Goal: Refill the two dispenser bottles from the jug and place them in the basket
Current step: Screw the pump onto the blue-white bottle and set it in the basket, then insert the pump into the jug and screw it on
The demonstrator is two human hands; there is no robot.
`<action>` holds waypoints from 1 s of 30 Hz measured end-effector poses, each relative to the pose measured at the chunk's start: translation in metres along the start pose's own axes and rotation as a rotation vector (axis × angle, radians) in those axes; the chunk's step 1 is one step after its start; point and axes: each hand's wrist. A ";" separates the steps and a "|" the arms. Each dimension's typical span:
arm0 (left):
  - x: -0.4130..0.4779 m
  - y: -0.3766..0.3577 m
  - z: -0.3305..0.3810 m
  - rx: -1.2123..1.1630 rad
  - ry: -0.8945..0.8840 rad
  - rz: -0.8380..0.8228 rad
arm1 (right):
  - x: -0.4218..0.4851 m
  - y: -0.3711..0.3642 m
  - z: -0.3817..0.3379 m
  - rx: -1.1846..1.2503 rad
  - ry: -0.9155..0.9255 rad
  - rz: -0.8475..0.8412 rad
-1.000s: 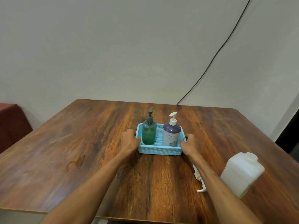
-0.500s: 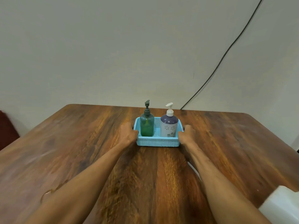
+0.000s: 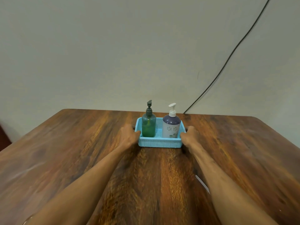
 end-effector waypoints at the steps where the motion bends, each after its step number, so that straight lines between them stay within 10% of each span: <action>1: -0.002 0.003 0.001 -0.012 -0.003 0.001 | -0.003 0.003 -0.001 0.030 -0.014 -0.009; 19: -0.253 0.080 0.066 -0.400 -0.069 0.049 | -0.243 0.144 0.024 0.288 0.277 0.154; 30: -0.368 0.060 0.070 -0.460 -0.094 -0.012 | -0.313 0.183 0.101 0.012 0.342 0.211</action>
Point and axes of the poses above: each hand's wrist, its own x-axis towards the middle knuckle, its own y-axis out of the back of the hand, z = x × y, and after that the axes turned 8 degrees about z, right-handed
